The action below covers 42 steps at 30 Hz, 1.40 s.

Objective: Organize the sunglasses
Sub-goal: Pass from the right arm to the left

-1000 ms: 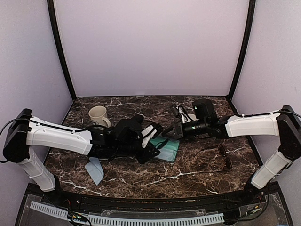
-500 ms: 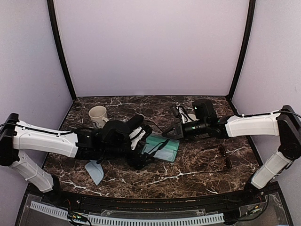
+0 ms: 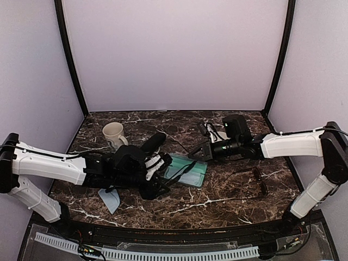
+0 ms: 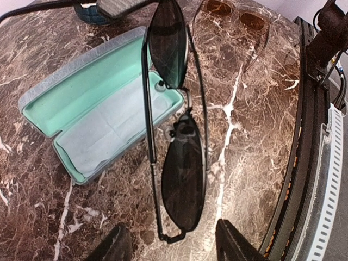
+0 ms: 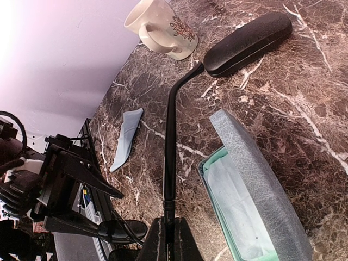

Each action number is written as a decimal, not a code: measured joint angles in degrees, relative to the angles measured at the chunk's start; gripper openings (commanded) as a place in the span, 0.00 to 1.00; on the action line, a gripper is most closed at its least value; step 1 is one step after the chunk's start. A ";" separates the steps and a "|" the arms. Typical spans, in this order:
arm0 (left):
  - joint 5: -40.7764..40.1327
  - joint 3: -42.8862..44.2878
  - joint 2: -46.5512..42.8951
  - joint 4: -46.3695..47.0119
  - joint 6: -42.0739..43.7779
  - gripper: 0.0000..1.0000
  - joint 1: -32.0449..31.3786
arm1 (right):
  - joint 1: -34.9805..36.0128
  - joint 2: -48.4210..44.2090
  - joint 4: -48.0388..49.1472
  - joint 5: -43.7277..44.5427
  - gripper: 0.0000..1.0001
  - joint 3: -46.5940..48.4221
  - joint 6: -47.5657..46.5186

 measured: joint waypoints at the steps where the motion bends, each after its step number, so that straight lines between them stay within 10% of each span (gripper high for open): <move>1: 0.09 0.00 0.44 -0.07 0.24 0.52 0.00 | 0.00 0.00 -0.04 0.00 0.00 0.00 0.00; 42: 1.03 4.13 5.09 -0.11 4.61 0.17 0.00 | -0.02 0.00 0.09 -0.33 0.02 0.00 0.04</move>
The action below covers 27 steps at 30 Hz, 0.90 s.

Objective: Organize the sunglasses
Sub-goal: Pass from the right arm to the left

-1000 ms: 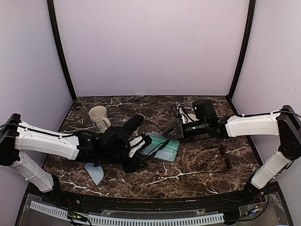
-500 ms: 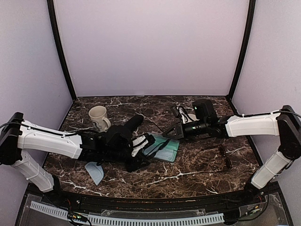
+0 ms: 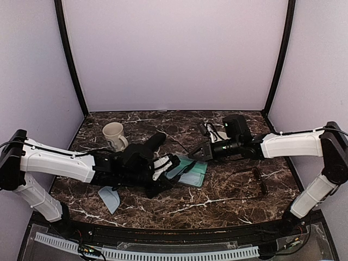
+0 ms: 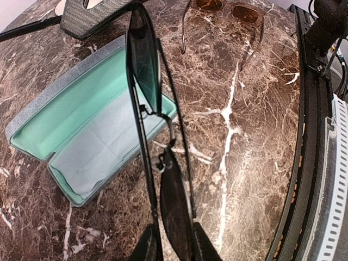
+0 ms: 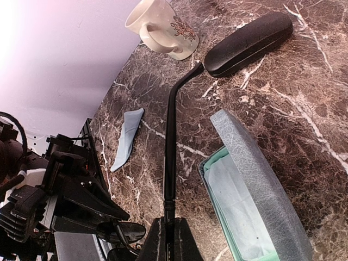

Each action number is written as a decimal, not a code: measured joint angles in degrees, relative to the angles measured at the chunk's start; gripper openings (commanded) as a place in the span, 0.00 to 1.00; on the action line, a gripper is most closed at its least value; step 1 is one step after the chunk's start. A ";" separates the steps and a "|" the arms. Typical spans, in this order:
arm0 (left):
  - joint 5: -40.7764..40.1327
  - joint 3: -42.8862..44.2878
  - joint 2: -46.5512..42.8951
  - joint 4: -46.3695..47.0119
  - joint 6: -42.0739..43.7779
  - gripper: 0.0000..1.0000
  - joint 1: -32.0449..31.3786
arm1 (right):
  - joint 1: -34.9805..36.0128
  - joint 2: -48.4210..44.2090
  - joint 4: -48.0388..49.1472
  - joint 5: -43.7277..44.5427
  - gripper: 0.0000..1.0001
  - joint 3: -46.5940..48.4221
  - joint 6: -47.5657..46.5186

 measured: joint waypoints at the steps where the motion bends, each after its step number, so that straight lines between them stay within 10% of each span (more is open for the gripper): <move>1: -0.04 0.00 0.00 -0.02 0.00 0.16 0.00 | 0.00 0.00 0.00 0.02 0.03 0.00 0.00; 21: -0.87 0.15 0.00 -2.19 2.64 0.13 0.00 | -0.02 0.59 -3.02 -1.55 0.38 0.28 -1.77; 27: 0.24 1.11 0.02 -3.63 4.22 0.13 0.00 | -0.02 0.92 -4.68 -1.62 0.65 1.70 -2.62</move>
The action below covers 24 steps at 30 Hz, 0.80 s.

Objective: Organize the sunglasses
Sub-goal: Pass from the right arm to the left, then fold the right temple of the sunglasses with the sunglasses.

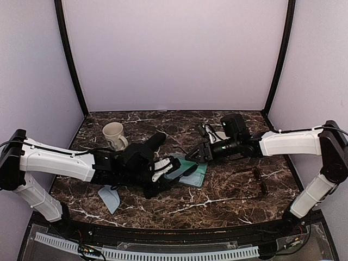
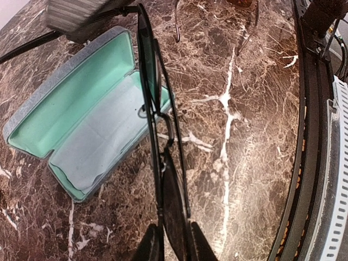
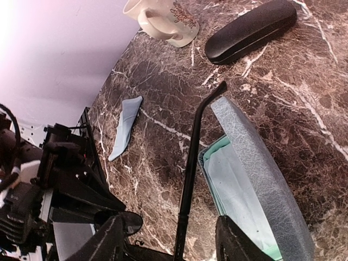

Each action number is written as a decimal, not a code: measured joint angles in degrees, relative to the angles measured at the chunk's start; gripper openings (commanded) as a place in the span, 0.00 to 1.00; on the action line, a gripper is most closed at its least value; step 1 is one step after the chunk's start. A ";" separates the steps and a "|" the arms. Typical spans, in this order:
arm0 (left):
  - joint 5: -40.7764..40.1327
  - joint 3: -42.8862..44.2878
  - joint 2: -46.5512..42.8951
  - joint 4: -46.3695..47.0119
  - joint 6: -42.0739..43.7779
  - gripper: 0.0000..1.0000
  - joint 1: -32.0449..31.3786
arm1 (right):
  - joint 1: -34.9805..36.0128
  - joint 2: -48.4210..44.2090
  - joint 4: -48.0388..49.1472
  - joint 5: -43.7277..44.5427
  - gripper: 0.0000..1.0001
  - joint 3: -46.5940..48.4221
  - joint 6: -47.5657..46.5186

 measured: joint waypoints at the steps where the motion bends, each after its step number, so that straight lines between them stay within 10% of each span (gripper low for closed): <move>1: 0.31 0.11 0.00 -0.37 0.35 0.13 0.00 | 0.00 0.17 -0.31 -0.02 0.68 0.50 -0.28; 24: 1.70 2.25 1.01 -3.87 3.19 0.12 0.00 | 3.26 1.22 -7.48 1.49 0.60 4.98 -5.18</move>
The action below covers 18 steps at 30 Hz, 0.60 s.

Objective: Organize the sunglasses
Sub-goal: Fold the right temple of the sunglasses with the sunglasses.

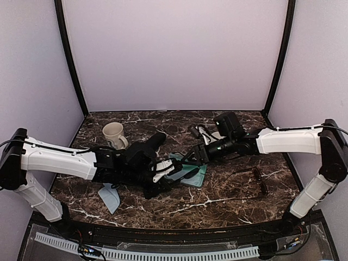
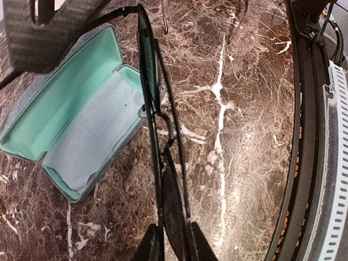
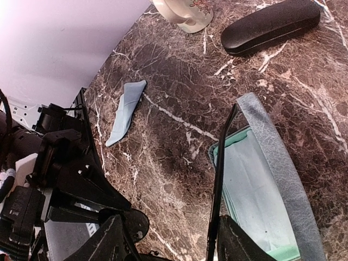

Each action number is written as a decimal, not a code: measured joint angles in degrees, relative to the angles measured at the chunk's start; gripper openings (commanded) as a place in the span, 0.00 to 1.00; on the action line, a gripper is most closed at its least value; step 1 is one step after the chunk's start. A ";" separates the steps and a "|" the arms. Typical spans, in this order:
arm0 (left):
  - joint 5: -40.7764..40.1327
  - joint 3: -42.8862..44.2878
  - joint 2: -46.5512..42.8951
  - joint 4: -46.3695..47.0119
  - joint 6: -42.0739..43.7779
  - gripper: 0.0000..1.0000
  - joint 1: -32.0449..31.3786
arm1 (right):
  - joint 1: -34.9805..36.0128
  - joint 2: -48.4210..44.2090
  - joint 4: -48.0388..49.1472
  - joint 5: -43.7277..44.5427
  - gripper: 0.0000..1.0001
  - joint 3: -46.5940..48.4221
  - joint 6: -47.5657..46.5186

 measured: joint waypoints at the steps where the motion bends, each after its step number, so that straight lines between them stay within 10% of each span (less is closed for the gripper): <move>1: 0.00 0.00 0.04 0.00 -0.02 0.12 0.00 | 0.33 0.26 -0.11 0.26 0.61 0.33 -0.15; 18: 0.11 0.00 0.26 -0.02 -0.04 0.11 0.00 | 3.63 2.29 -7.04 4.39 0.71 3.50 -6.12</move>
